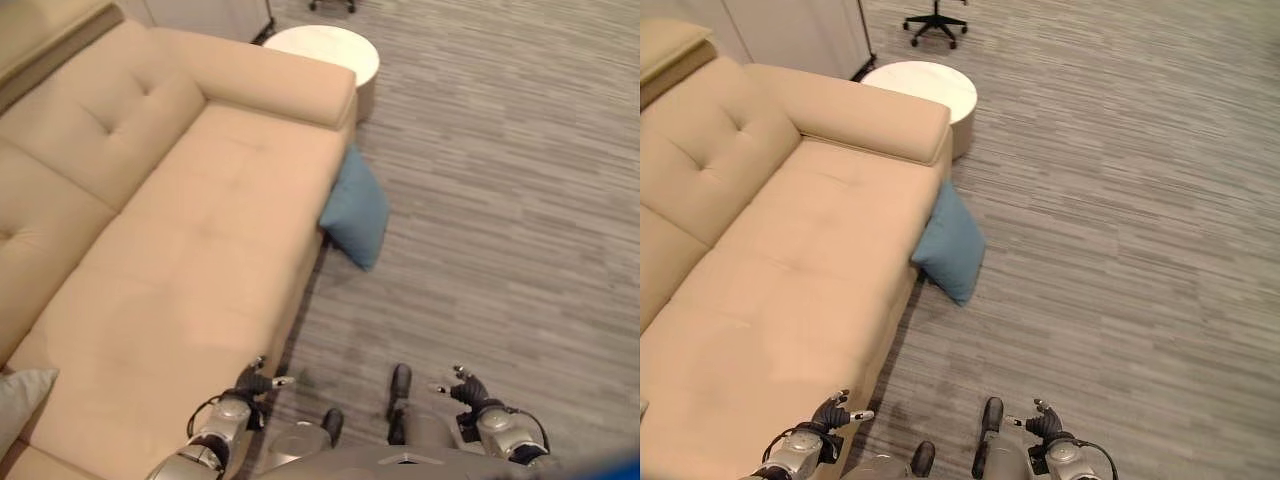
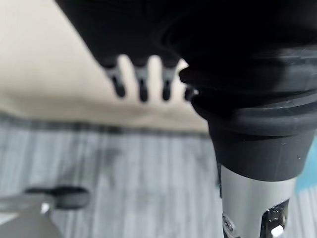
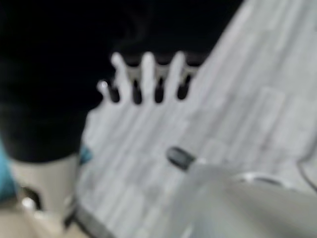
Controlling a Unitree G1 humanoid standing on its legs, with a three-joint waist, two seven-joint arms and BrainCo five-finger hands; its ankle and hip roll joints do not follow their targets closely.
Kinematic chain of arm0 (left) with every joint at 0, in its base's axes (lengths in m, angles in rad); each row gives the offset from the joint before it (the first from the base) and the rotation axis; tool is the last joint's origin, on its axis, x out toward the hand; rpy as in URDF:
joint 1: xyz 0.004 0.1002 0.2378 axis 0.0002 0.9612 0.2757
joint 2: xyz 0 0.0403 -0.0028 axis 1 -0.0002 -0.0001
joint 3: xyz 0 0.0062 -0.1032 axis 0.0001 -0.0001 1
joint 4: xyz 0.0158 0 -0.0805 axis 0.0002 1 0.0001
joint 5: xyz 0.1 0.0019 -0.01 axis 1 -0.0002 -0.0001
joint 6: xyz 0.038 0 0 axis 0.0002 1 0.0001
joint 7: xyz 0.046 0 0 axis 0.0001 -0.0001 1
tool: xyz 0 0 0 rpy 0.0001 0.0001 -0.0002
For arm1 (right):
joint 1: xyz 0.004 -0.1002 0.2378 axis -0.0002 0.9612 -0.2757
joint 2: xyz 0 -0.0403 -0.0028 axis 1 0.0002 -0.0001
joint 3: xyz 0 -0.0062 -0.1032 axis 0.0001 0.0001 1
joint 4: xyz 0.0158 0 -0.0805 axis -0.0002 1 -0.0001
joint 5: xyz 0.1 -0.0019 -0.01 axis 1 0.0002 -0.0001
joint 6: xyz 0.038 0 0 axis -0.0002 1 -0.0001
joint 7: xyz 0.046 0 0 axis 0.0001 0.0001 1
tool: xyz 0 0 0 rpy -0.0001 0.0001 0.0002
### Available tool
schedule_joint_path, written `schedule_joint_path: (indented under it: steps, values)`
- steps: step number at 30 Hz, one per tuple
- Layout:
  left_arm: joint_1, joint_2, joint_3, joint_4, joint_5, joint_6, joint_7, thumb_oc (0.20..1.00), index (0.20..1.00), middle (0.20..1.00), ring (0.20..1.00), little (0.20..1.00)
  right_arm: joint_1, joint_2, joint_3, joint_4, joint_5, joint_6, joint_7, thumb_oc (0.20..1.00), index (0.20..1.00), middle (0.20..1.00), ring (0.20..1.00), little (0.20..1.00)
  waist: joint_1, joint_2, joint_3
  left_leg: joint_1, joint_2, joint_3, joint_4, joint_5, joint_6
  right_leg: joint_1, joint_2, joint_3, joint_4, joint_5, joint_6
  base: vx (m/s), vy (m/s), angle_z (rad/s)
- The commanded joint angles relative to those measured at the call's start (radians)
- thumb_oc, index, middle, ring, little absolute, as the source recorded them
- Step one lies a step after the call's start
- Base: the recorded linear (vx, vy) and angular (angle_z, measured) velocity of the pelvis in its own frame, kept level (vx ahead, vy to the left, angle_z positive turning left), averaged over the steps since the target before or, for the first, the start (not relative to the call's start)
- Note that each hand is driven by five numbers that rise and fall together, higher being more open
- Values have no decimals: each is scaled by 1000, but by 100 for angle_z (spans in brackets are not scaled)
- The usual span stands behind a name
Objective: Pick up all the scattered cushions and arrange them neatly on the sofa.
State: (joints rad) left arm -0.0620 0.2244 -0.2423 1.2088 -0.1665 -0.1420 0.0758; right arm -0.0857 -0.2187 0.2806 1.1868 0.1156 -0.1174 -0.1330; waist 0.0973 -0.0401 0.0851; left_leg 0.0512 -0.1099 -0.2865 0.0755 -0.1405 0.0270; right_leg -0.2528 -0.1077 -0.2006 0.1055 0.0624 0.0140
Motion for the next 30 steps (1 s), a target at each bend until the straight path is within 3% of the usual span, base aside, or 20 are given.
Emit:
schedule_joint_path:
  steps: [1, 2, 5, 6, 8, 10, 11, 12, 14, 17, 19, 20, 21, 22, 27, 30]
  values:
    - [-53, -6, 13, -28, -36, -35, 2, 1000, 1000, 1000, 1000, 1000, -20, -63, -4, -32, 30, -28, -14, 1000, 1000, 1000, 1000, 1000, 26, -8, 19, -112, 99, 51, 199, 54, -93, 98, 2, -14, -66, -7, 108, 101, -142, 85]
    - [-60, -3, 13, -37, -44, -37, 4, 1000, 1000, 1000, 1000, 1000, -30, -69, -1, -38, 44, -28, -20, 1000, 1000, 1000, 1000, 1000, 38, -21, 48, -201, 101, 90, 358, 102, -90, 146, 10, -25, -80, -26, 79, 151, -200, 52]
    - [-63, -2, 11, -37, -51, -41, 3, 1000, 1000, 1000, 1000, 1000, -36, -73, 2, -27, 44, -24, -17, 1000, 1000, 1000, 1000, 1000, 51, -28, 65, -259, 92, 124, 411, 85, -73, 193, 26, -27, -107, -45, 68, 198, -153, -13]
    - [-63, -5, 11, -35, -46, -39, 4, 1000, 1000, 1000, 1000, 1000, -36, -73, 2, -24, 44, -26, -21, 1000, 1000, 1000, 1000, 1000, 57, -36, 63, -292, 61, 139, 369, 54, -64, 220, 34, -25, -127, -57, 70, 176, -65, -10]
    - [-59, -8, 8, -34, -39, -38, 3, 1000, 1000, 1000, 1000, 1000, -37, -75, -2, -25, 45, -32, -22, 1000, 1000, 1000, 1000, 1000, 62, -38, 62, -299, 50, 159, 320, 19, -55, 242, 41, -25, -143, -65, 76, 274, -71, 13]
    - [-57, -11, 4, -42, -33, -37, -2, 1000, 1000, 1000, 1000, 1000, -33, -74, -7, -31, 45, -38, -29, 1000, 1000, 1000, 1000, 1000, 72, -31, 50, -346, 9, 207, 163, 93, -58, 269, 75, -31, -167, -83, 78, 278, -34, 18]
    - [-57, -11, 4, -42, -33, -37, -2, 1000, 1000, 1000, 1000, 1000, -33, -74, -7, -31, 45, -38, -29, 1000, 1000, 1000, 1000, 1000, 72, -31, 51, -345, 8, 207, 162, 93, -58, 270, 75, -31, -167, -83, 78, 161, 3, 35]
    - [-56, -10, 1, -43, -28, -34, -3, 1000, 1000, 1000, 1000, 1000, -32, -71, -4, -29, 43, -35, -28, 1000, 1000, 1000, 1000, 1000, 83, -26, 47, -355, 1, 212, 121, 129, -63, 281, 94, -20, -170, -91, 75, 258, 39, 12]
    - [-40, 1, 6, -31, -9, -28, -4, 1000, 1000, 1000, 1000, 1000, -29, -54, 10, -36, 22, -33, -17, 1000, 1000, 1000, 1000, 1000, 89, -39, 25, -309, -7, 175, 86, 124, -44, 285, 102, -10, -119, -118, 75, 354, 79, -30]
    - [-27, 17, 18, -27, 1, -24, -10, 1000, 1000, 1000, 1000, 1000, -26, -45, 11, -46, 5, -35, -6, 1000, 1000, 1000, 1000, 1000, 106, -49, 7, -254, -7, 162, 64, 100, -24, 277, 93, -14, 1, -130, 104, 235, 101, -42]
    - [-28, 27, 26, -35, -1, -21, -8, 1000, 1000, 1000, 1000, 1000, -33, -39, 11, -54, -5, -32, 1, 1000, 1000, 1000, 1000, 1000, 106, -40, 15, -223, 5, 155, 63, 80, -4, 205, 70, -26, 170, -95, 148, 142, 97, -34]
    - [-28, 27, 26, -35, -1, -21, -8, 1000, 1000, 1000, 1000, 1000, -33, -39, 11, -54, -5, -32, 1, 1000, 1000, 1000, 1000, 1000, 106, -41, 15, -224, 4, 156, 64, 79, -3, 203, 69, -25, 173, -97, 149, 137, 92, -13]
    - [-34, 32, 23, -40, 0, -19, -4, 1000, 1000, 1000, 1000, 1000, -40, -35, 11, -64, -5, -30, 6, 1000, 1000, 1000, 1000, 1000, 95, -24, 24, -201, 14, 147, 62, 69, 14, 137, 53, -35, 307, -39, 182, 147, 90, 5]
    - [-34, 31, 18, -41, 3, -18, -3, 1000, 1000, 1000, 1000, 1000, -42, -35, 8, -65, -7, -28, 6, 1000, 1000, 1000, 1000, 1000, 90, -14, 25, -186, 20, 141, 56, 64, 22, 110, 42, -46, 353, -21, 190, 233, 98, 0]
    - [-39, 26, 5, -44, 0, -22, -6, 1000, 1000, 1000, 1000, 1000, -36, -36, 12, -68, -3, -27, 7, 1000, 1000, 1000, 1000, 1000, 82, 0, 24, -131, 23, 110, 27, 44, 23, 90, -6, -69, 230, -66, 145, 200, -46, 19]
    - [-62, 15, 5, -22, -7, -29, 1, 1000, 1000, 1000, 1000, 1000, -48, -43, 11, -62, 11, -27, 5, 1000, 1000, 1000, 1000, 1000, 73, 2, 23, -95, 37, 66, 22, 10, 0, 39, -61, 12, 17, -1, 147, 332, -215, 22]
